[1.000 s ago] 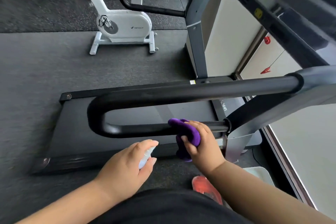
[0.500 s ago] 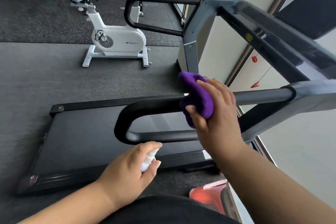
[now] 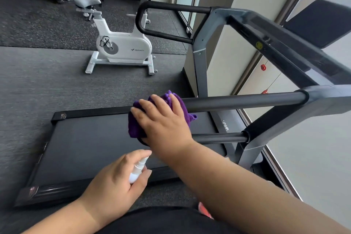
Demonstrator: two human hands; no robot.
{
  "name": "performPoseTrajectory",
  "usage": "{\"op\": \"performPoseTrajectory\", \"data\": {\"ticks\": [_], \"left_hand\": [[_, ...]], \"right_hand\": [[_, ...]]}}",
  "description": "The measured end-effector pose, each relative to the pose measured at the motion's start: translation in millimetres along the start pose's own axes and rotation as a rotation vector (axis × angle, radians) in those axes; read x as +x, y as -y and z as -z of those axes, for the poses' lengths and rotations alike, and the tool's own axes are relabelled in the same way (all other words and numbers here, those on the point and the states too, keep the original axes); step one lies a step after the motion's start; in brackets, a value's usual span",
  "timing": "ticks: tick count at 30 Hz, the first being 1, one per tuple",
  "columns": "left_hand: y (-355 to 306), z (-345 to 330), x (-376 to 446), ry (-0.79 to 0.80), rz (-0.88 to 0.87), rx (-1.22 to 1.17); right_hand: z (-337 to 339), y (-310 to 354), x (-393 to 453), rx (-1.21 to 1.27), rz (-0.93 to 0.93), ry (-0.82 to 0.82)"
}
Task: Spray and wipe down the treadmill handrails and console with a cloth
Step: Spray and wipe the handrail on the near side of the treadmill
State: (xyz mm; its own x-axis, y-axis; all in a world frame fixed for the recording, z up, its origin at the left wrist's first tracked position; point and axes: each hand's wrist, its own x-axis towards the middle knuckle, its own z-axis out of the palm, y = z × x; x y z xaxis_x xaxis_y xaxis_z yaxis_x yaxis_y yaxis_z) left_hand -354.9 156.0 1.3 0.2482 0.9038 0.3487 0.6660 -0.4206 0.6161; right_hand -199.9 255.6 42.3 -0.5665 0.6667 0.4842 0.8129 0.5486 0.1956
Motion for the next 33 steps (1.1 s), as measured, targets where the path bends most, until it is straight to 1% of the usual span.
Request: {"op": "performPoseTrajectory", "data": {"ticks": [2,5,7,9,11,14,16,18,19,22,24,26,28,30,33], "left_hand": [[4.3,6.5,-5.3,-0.028,-0.001,-0.01],[10.0,14.0,-13.7,-0.044,0.041,-0.026],[13.7,15.8,-20.0,-0.049,0.068,-0.026],[15.7,16.7,-24.8,-0.057,0.088,-0.03],[15.5,17.9,-26.7,-0.065,0.108,-0.044],[13.7,16.3,-26.0,-0.067,0.121,-0.065],[11.8,13.9,-24.6,-0.07,0.121,-0.073],[9.1,11.2,-23.5,-0.08,0.122,-0.082],[7.7,9.9,-23.3,-0.088,0.125,-0.084],[1.3,5.7,-22.4,-0.089,0.134,-0.082],[-2.4,4.0,-23.2,-0.096,0.134,-0.065],[-6.5,4.0,-25.7,-0.103,0.138,-0.077],[-11.9,4.1,-28.9,-0.112,0.152,-0.091],[-18.6,3.4,-30.3,-0.139,0.177,-0.082],[-30.7,-1.1,-32.5,-0.19,0.228,-0.032]], "right_hand": [[5.7,-16.9,-3.0,0.041,0.004,-0.049],[16.1,-42.7,-10.4,0.125,-0.171,-0.159],[18.1,-46.1,-10.7,0.159,-0.279,-0.164],[16.8,-35.1,-6.2,0.139,-0.321,-0.173],[12.9,-17.9,-1.5,0.087,-0.247,-0.136],[-4.9,-3.1,-3.3,-0.041,0.014,-0.029],[-16.9,-3.4,-5.9,-0.104,0.16,-0.064],[-26.8,-5.8,-9.3,-0.111,0.277,-0.142],[-32.3,-6.2,-11.6,-0.111,0.336,-0.15],[-54.5,-3.8,-23.7,-0.165,0.515,-0.04],[-64.0,0.9,-34.4,-0.251,0.608,0.1],[-65.1,5.0,-45.8,-0.281,0.638,0.274],[-61.0,6.6,-56.5,-0.216,0.625,0.409],[-54.6,7.1,-63.9,-0.136,0.562,0.475],[-42.0,-1.8,-76.8,-0.007,0.345,0.591]]}}
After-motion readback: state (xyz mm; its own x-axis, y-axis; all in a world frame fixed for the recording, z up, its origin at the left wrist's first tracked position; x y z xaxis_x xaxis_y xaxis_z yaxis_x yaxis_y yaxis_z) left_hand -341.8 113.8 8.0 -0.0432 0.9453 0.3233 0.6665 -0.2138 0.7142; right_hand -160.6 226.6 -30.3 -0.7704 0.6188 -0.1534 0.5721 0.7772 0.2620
